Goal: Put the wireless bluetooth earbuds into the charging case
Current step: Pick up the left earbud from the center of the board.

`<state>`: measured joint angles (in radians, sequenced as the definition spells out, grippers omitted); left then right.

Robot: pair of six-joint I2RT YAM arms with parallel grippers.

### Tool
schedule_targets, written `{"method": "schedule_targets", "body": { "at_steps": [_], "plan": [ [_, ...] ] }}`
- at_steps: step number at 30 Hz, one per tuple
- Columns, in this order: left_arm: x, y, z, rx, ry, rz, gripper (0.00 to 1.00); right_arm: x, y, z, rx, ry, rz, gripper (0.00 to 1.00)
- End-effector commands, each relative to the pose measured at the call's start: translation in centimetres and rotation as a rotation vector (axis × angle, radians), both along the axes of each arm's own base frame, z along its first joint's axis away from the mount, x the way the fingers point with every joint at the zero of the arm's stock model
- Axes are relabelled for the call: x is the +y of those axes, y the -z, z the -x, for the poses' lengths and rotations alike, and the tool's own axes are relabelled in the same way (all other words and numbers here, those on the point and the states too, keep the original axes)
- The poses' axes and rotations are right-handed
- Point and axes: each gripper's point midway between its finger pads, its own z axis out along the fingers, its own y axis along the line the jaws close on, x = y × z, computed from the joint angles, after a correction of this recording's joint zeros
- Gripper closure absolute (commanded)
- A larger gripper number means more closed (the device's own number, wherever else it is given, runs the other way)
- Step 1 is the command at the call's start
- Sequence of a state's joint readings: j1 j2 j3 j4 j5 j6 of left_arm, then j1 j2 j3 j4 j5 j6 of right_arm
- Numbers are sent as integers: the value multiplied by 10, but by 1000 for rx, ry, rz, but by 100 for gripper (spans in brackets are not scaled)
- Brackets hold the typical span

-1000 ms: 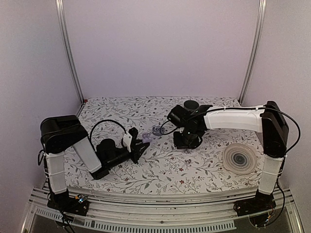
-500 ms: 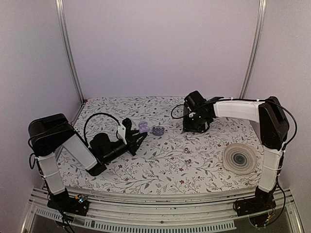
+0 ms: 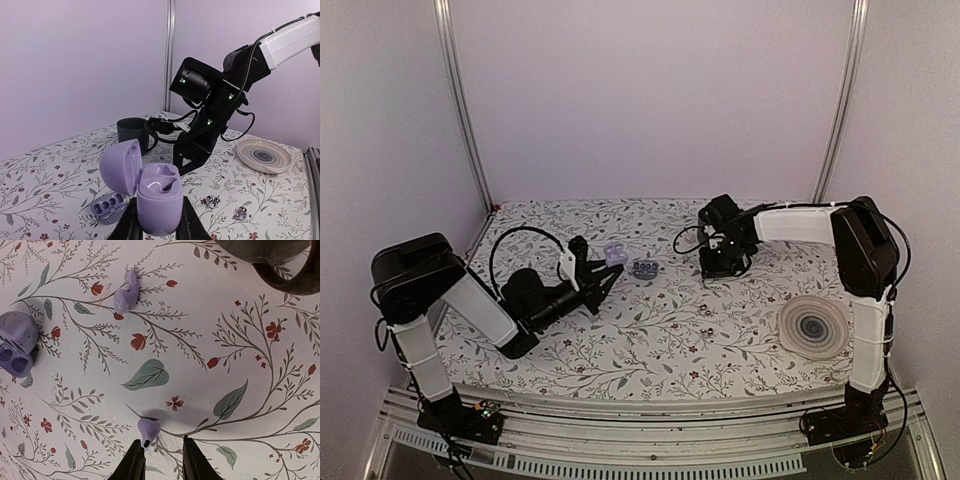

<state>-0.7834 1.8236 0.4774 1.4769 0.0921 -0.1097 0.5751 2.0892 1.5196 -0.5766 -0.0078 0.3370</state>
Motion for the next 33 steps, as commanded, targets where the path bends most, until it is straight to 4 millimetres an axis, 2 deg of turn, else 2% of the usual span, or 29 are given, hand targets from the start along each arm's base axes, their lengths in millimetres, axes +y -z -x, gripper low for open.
{"method": "schedule_targets", "body": {
  "at_steps": [1,9,18,23,25,33],
  "plan": [
    [3,-35,-2,-88,3,87,100,7,4,-2,12,-54,-16,74],
    [2,-36,-4,-88,2,84,100,12,7,-2,48,-57,-21,76],
    [1,-33,-4,-81,6,86,100,11,22,4,100,-35,-14,80],
    [0,-32,-5,-83,4,83,100,14,21,2,103,-30,-25,80],
    [0,-31,-5,-82,6,82,100,14,21,3,106,-28,-28,84],
    [-2,-29,-6,-80,9,77,100,15,24,7,131,-12,-37,87]
  ]
}}
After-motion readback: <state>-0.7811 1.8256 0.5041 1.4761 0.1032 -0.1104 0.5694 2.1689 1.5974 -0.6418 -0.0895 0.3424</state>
